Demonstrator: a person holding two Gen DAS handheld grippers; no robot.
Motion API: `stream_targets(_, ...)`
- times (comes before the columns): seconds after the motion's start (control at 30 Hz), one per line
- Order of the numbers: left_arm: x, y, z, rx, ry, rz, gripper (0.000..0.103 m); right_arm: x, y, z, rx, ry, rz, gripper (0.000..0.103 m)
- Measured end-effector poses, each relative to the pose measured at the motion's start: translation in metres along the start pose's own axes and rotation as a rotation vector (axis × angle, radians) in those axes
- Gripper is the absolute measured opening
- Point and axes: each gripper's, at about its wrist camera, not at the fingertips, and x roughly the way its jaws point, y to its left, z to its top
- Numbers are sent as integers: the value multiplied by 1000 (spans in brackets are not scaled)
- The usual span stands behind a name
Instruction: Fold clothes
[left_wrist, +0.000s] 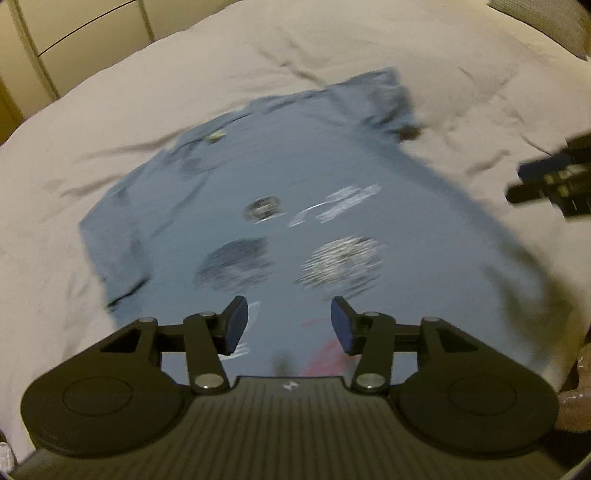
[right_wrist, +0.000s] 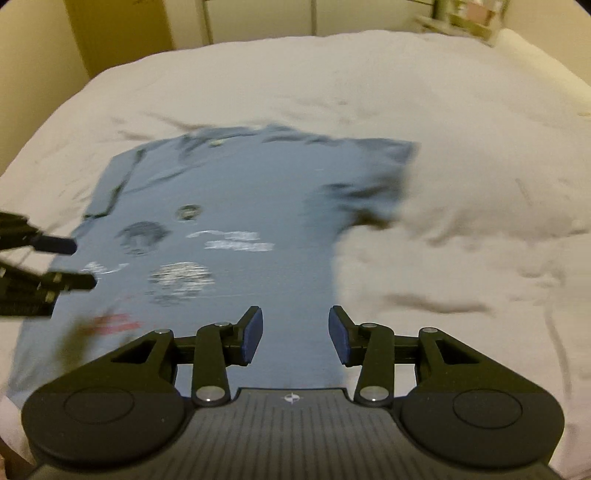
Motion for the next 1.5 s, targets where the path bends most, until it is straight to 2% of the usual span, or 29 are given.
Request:
stream_targets(0.2, 4, -80, 49, 203, -92, -11, 50, -20, -67, 14, 10, -19, -58, 43)
stream_targets(0.33, 31, -116, 72, 304, -159, -25, 50, -31, -95, 33, -20, -34, -84, 43)
stream_targets(0.43, 56, -138, 89, 361, -155, -18, 50, -32, -114, 50, -53, -39, -93, 43)
stream_targets(0.57, 81, -166, 117, 382, -144, -12, 50, -21, -147, 80, -94, -45, -59, 43)
stream_targets(0.67, 101, -179, 139, 350, -129, 10, 50, -2, -172, 106, -140, -45, -1, 43)
stream_targets(0.77, 123, -192, 156, 305, -104, 60, 50, 36, -193, 135, -202, -18, 104, 43)
stream_targets(0.83, 134, -196, 165, 236, -79, 85, 50, 64, -200, 153, -269, 11, 163, 43)
stream_targets(0.97, 153, -207, 174, 170, -38, 122, 50, 114, -201, 187, -329, 58, 245, 43)
stream_targets(1.07, 160, -210, 175, 148, -42, 131, 50, 152, -197, 210, -344, 103, 298, 43)
stream_targets(1.23, 181, -205, 174, 129, -60, 173, 48, 202, -185, 227, -381, 201, 332, 43)
stream_targets(1.3, 186, -204, 174, 128, -73, 188, 48, 216, -184, 231, -363, 241, 372, 39)
stream_targets(1.37, 190, -204, 174, 128, -88, 199, 48, 226, -187, 235, -315, 291, 407, 12)
stream_targets(1.4, 192, -205, 175, 136, -95, 205, 48, 226, -188, 238, -292, 300, 412, 2)
stream_targets(1.5, 199, -212, 178, 199, -113, 231, 48, 226, -193, 249, -226, 316, 426, 2)
